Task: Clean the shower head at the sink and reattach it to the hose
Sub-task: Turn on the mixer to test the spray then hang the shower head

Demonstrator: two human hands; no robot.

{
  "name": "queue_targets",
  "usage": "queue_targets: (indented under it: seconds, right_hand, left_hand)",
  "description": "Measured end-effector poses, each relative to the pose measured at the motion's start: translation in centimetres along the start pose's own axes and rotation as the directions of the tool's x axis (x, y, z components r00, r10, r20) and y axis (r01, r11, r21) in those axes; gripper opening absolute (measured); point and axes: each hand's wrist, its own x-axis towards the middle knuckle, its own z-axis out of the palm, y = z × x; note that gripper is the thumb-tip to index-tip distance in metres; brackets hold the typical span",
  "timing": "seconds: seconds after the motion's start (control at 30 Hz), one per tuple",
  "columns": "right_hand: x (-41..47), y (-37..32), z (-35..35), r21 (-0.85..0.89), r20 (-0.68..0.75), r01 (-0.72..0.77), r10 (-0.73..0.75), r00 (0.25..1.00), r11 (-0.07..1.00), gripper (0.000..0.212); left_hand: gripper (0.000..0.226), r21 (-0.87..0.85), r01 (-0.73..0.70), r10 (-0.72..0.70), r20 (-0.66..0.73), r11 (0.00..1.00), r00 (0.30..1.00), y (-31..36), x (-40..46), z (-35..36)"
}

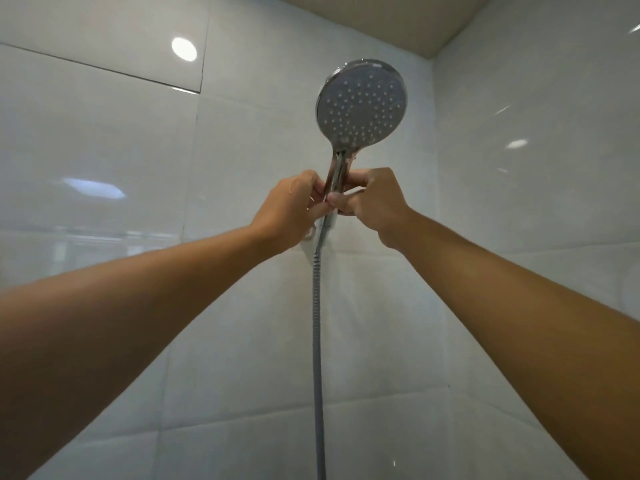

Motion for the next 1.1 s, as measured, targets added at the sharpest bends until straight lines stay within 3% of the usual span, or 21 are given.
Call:
queue_targets:
  seconds: [0.57,1.1]
  right_hand:
    - [5.8,1.7,1.0,-0.025,-0.038,0.068,-0.069,0.997,0.997,0.021]
    - [4.9,6.2,2.4,-0.017,0.025,0.038,-0.038,0.999,0.999,0.018]
  left_hand:
    - [0.029,-0.020,-0.028,0.026,-0.074,0.999,0.997,-3.0,4.8,1.3]
    - [0.025,0.017,0.004,-0.003,-0.019,1.000,1.000,-6.0,3.3,4.1]
